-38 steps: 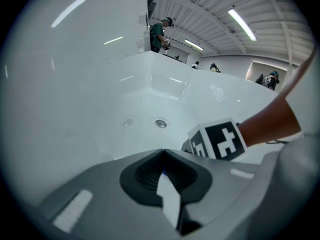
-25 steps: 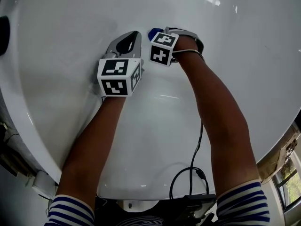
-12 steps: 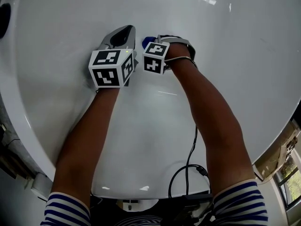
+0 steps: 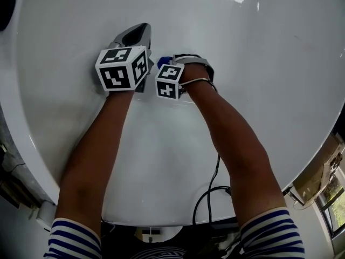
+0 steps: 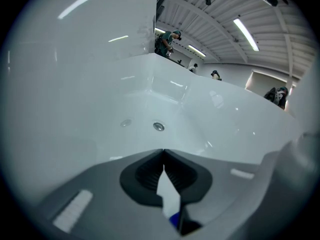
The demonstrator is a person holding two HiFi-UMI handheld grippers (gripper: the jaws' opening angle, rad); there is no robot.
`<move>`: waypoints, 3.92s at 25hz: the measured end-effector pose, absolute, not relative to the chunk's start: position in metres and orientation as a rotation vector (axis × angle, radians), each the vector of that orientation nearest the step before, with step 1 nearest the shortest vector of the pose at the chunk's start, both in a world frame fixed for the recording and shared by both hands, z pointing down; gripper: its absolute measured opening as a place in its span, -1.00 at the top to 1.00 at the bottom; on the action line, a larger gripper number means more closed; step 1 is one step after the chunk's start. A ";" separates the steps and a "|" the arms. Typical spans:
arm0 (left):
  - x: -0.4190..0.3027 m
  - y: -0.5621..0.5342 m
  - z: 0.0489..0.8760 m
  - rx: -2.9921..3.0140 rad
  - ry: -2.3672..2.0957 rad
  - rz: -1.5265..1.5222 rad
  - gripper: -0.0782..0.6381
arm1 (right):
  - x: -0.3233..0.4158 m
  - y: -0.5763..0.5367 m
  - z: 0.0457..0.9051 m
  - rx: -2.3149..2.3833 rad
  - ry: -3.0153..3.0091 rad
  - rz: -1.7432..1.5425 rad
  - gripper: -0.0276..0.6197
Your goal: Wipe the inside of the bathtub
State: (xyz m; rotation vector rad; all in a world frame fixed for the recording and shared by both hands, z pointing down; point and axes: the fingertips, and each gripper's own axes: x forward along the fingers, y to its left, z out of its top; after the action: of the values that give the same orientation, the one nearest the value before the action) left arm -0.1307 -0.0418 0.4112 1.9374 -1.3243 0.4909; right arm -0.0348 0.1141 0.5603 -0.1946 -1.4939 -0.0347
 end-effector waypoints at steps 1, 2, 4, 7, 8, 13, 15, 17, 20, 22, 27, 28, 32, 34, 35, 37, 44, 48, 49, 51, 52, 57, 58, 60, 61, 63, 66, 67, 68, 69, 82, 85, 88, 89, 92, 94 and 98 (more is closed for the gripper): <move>-0.130 -0.042 0.411 1.938 -1.324 0.488 0.77 | -0.034 0.120 0.560 -0.197 -1.494 -0.031 0.75; -0.129 -0.042 0.411 1.939 -1.323 0.484 0.77 | -0.033 0.127 0.561 -0.200 -1.496 -0.025 0.75; -0.127 -0.042 0.411 1.943 -1.323 0.478 0.77 | -0.032 0.141 0.561 -0.207 -1.499 -0.011 0.75; -0.129 -0.041 0.409 1.945 -1.325 0.475 0.77 | -0.034 0.165 0.560 -0.229 -1.499 0.006 0.75; -0.130 -0.041 0.409 1.945 -1.326 0.476 0.77 | -0.035 0.173 0.559 -0.236 -1.502 0.013 0.76; -0.128 -0.042 0.410 1.942 -1.321 0.469 0.77 | -0.034 0.216 0.560 -0.285 -1.512 0.061 0.75; -0.126 -0.042 0.410 1.939 -1.316 0.465 0.77 | -0.033 0.232 0.560 -0.299 -1.515 0.083 0.75; -0.125 -0.042 0.411 1.936 -1.313 0.465 0.77 | -0.032 0.241 0.560 -0.298 -1.523 0.103 0.75; -0.125 -0.041 0.410 1.933 -1.310 0.461 0.77 | -0.032 0.246 0.559 -0.298 -1.536 0.142 0.75; -0.126 -0.040 0.409 1.931 -1.309 0.459 0.77 | -0.032 0.246 0.558 -0.306 -1.534 0.144 0.75; -0.123 -0.042 0.401 1.947 -1.300 0.480 0.77 | -0.029 0.222 0.542 -0.250 -1.563 0.156 0.75; -0.121 -0.043 0.397 1.954 -1.295 0.488 0.77 | -0.026 0.216 0.535 -0.238 -1.566 0.160 0.75; -0.113 -0.056 0.377 1.994 -1.265 0.500 0.77 | -0.009 0.195 0.507 -0.209 -1.558 0.158 0.75; -0.105 -0.068 0.364 2.018 -1.253 0.494 0.77 | 0.001 0.180 0.495 -0.180 -1.555 0.164 0.75; -0.102 -0.074 0.358 2.030 -1.250 0.491 0.77 | 0.005 0.171 0.489 -0.164 -1.553 0.166 0.75; -0.095 -0.088 0.345 2.053 -1.248 0.483 0.77 | 0.013 0.150 0.481 -0.128 -1.550 0.169 0.75; -0.084 -0.142 0.333 2.137 -1.239 0.490 0.77 | 0.009 0.074 0.475 -0.034 -1.568 0.154 0.75; -0.081 -0.175 0.344 2.184 -1.243 0.488 0.77 | -0.005 0.044 0.494 -0.016 -1.581 0.136 0.75; -0.079 -0.182 0.348 2.192 -1.241 0.488 0.77 | -0.009 0.039 0.500 -0.012 -1.585 0.134 0.75; -0.077 -0.191 0.358 2.199 -1.236 0.493 0.77 | -0.019 0.031 0.511 -0.007 -1.594 0.131 0.75; -0.076 -0.193 0.364 2.198 -1.232 0.496 0.77 | -0.025 0.028 0.516 -0.005 -1.599 0.129 0.75; -0.073 -0.195 0.405 2.147 -1.228 0.564 0.77 | -0.048 0.025 0.547 -0.025 -1.615 0.112 0.75; -0.073 -0.195 0.410 2.138 -1.229 0.567 0.77 | -0.050 0.025 0.553 -0.031 -1.613 0.110 0.75; -0.071 -0.198 0.414 2.141 -1.229 0.569 0.77 | -0.052 0.024 0.561 -0.037 -1.604 0.104 0.75; -0.071 -0.198 0.415 2.144 -1.228 0.570 0.77 | -0.052 0.024 0.561 -0.038 -1.599 0.099 0.75; -0.073 -0.197 0.415 2.144 -1.232 0.572 0.77 | -0.055 0.026 0.561 -0.041 -1.595 0.087 0.75; -0.077 -0.191 0.415 2.138 -1.230 0.576 0.77 | -0.058 0.036 0.561 -0.064 -1.580 0.051 0.75; -0.077 -0.188 0.415 2.135 -1.224 0.577 0.77 | -0.058 0.040 0.561 -0.075 -1.566 0.040 0.75; -0.076 -0.185 0.415 2.135 -1.218 0.578 0.77 | -0.058 0.045 0.561 -0.084 -1.553 0.035 0.75; -0.074 -0.183 0.415 2.137 -1.212 0.581 0.77 | -0.058 0.048 0.561 -0.089 -1.542 0.037 0.75; -0.058 -0.163 0.417 2.133 -1.199 0.581 0.77 | -0.051 0.127 0.567 -0.165 -1.526 0.105 0.75; -0.061 -0.152 0.415 2.131 -1.200 0.583 0.77 | -0.053 0.146 0.564 -0.177 -1.523 0.120 0.75; -0.072 -0.137 0.408 2.132 -1.205 0.584 0.77 | -0.062 0.168 0.560 -0.197 -1.516 0.123 0.76; -0.075 -0.133 0.406 2.132 -1.208 0.583 0.77 | -0.064 0.176 0.558 -0.206 -1.513 0.121 0.75; -0.077 -0.121 0.404 2.129 -1.215 0.579 0.77 | -0.063 0.201 0.559 -0.235 -1.507 0.130 0.76; -0.075 -0.115 0.403 2.128 -1.219 0.576 0.77 | -0.059 0.218 0.560 -0.262 -1.501 0.144 0.76; -0.081 -0.108 0.399 2.124 -1.231 0.571 0.77 | -0.060 0.236 0.561 -0.282 -1.500 0.156 0.76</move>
State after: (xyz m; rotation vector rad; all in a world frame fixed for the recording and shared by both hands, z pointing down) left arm -0.0814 -0.1084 0.3986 2.1236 -1.2311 0.5711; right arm -0.0596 0.2362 0.5606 -0.2822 -1.4999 0.1557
